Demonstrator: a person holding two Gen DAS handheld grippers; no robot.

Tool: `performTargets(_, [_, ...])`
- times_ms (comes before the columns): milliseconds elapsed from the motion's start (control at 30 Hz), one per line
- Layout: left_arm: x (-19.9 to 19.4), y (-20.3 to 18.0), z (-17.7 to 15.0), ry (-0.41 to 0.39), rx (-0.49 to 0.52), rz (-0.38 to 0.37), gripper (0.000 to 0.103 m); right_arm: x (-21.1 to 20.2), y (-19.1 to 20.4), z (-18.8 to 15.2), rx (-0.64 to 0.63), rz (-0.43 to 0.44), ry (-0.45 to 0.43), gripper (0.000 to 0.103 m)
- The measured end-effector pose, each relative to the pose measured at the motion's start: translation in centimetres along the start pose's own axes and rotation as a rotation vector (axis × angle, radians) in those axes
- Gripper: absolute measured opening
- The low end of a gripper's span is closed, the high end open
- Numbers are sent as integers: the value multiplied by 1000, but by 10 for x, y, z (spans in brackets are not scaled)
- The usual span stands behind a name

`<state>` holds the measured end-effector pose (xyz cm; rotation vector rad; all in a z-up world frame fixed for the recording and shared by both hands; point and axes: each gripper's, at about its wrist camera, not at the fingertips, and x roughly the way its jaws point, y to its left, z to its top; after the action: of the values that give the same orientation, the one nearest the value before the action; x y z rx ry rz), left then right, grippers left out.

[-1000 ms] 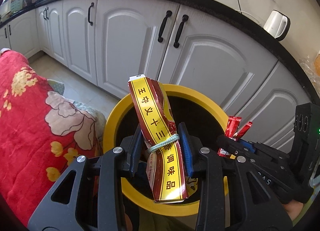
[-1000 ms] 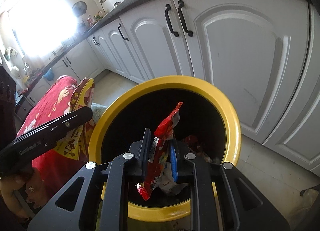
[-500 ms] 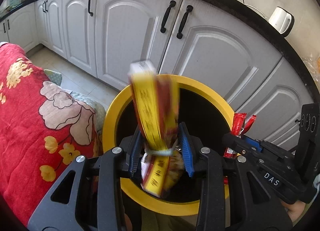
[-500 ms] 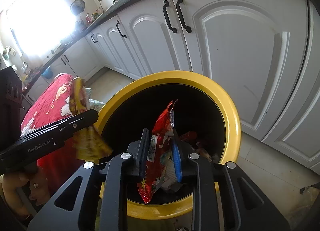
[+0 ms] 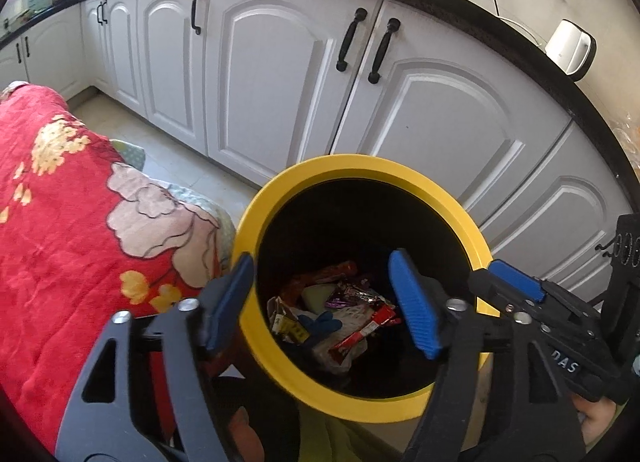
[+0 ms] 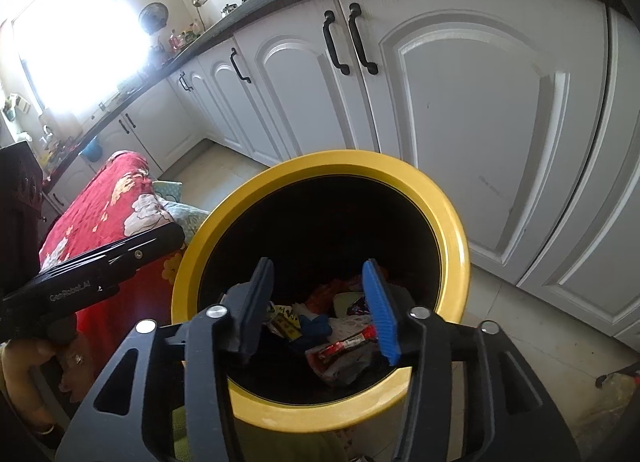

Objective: Collect trash

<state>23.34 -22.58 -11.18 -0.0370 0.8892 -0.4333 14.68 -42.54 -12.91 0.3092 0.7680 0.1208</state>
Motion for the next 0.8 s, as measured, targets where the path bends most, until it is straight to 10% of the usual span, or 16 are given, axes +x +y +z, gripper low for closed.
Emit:
performTargets(233, [-21,11,1,-22,-5,20,92,-16,9,0,-31,-22,-37,77])
performTargets(800, [-115,39,-14,-187,-28,92,92,-76,55,-11,-106,-58,-163,96])
